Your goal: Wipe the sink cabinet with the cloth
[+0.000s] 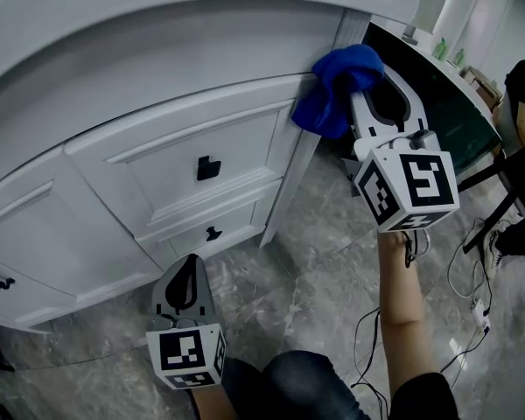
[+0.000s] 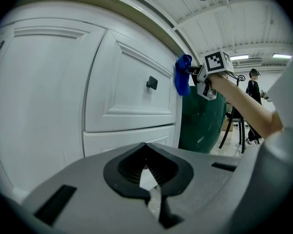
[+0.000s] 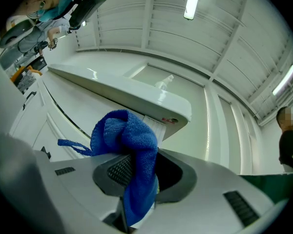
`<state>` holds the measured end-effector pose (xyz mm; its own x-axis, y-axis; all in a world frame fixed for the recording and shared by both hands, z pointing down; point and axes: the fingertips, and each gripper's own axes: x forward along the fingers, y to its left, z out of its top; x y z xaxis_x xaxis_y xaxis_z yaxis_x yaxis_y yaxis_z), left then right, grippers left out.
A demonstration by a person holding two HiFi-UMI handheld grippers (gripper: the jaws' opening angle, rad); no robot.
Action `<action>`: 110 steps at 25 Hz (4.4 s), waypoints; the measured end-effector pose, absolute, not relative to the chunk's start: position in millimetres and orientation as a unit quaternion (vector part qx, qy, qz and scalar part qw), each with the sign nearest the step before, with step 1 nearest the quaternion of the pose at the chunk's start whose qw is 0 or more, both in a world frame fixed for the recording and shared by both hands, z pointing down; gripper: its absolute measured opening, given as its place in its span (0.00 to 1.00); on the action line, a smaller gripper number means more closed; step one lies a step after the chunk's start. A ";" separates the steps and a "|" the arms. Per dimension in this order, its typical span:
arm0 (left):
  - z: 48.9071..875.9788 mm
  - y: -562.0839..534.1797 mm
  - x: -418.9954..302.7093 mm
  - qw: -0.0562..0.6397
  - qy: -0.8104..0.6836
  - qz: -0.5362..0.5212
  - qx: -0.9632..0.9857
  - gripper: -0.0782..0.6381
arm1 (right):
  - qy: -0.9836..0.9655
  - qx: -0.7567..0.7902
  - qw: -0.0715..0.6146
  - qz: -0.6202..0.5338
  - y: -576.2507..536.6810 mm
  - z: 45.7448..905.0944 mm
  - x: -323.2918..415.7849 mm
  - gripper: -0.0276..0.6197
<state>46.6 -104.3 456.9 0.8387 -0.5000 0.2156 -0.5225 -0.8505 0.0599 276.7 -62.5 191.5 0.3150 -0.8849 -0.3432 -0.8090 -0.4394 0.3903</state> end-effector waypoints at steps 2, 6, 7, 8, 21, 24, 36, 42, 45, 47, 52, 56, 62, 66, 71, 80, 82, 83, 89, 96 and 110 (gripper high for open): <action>456.4 -103.7 47.1 0.058 -0.267 0.096 0.957 0.11 | -0.528 0.807 0.072 -0.255 -62.6 195.5 277.3 0.22; 456.3 -103.1 48.8 0.058 -0.266 0.096 0.958 0.11 | -0.529 0.809 0.069 -0.245 -63.3 203.4 278.8 0.22; 456.4 -103.6 48.7 0.057 -0.266 0.096 0.957 0.11 | -0.527 0.812 0.069 -0.243 -63.4 205.0 278.8 0.22; 456.5 -104.3 48.6 0.056 -0.267 0.096 0.957 0.11 | -0.520 0.815 0.070 -0.244 -63.5 206.1 278.5 0.22; 455.9 -94.3 64.0 0.064 -0.248 0.088 0.963 0.11 | -0.464 0.854 0.043 -0.232 -59.7 219.7 278.7 0.22; 459.3 -95.5 66.9 0.064 -0.247 0.093 0.962 0.11 | -0.464 0.851 0.057 -0.238 -61.6 221.1 277.8 0.22; 464.2 -105.2 58.8 0.068 -0.264 0.098 0.957 0.11 | -0.448 0.857 0.068 -0.244 -61.7 226.5 277.0 0.22; 460.1 -106.1 52.3 0.071 -0.269 0.091 0.956 0.11 | -0.441 0.857 0.081 -0.253 -62.6 234.5 276.0 0.22; 457.0 -104.4 50.5 0.071 -0.267 0.088 0.957 0.11 | -0.435 0.859 0.076 -0.259 -61.7 235.1 275.7 0.22; 455.5 -103.7 49.6 0.071 -0.265 0.086 0.958 0.11 | -0.435 0.860 0.070 -0.259 -61.3 236.4 276.0 0.22; 451.3 -104.3 44.9 0.071 -0.268 0.079 0.958 0.11 | -0.436 0.858 0.074 -0.261 -61.2 244.5 276.1 0.22; 451.1 -104.7 42.5 0.072 -0.269 0.079 0.957 0.11 | -0.439 0.858 0.078 -0.257 -61.6 253.2 276.4 0.22; 449.2 -104.5 40.9 0.073 -0.268 0.076 0.958 0.11 | -0.448 0.855 0.078 -0.249 -61.9 262.8 277.2 0.22; 448.6 -103.8 40.1 0.074 -0.268 0.075 0.958 0.11 | -0.451 0.854 0.081 -0.245 -62.0 268.4 277.3 0.22; 445.8 -102.5 39.7 0.071 -0.268 0.073 0.958 0.11 | -0.456 0.853 0.084 -0.239 -62.6 275.2 277.8 0.22; 444.9 -100.7 39.9 0.069 -0.269 0.075 0.958 0.11 | -0.457 0.853 0.092 -0.236 -62.8 285.0 277.9 0.22; 445.0 -100.4 40.5 0.068 -0.269 0.076 0.958 0.11 | -0.458 0.852 0.094 -0.235 -63.1 288.1 278.0 0.22; 445.0 -100.0 40.9 0.068 -0.269 0.076 0.958 0.11 | -0.458 0.852 0.095 -0.234 -63.2 289.7 278.1 0.22; 445.0 -99.3 42.1 0.067 -0.268 0.078 0.958 0.11 | -0.460 0.852 0.098 -0.229 -63.7 298.4 278.8 0.22; 445.5 -99.2 42.4 0.067 -0.268 0.078 0.958 0.11 | -0.461 0.852 0.104 -0.225 -63.9 308.7 278.9 0.22; 445.1 -98.3 42.8 0.066 -0.268 0.079 0.958 0.11 | -0.473 0.849 0.109 -0.208 -64.6 341.9 280.8 0.22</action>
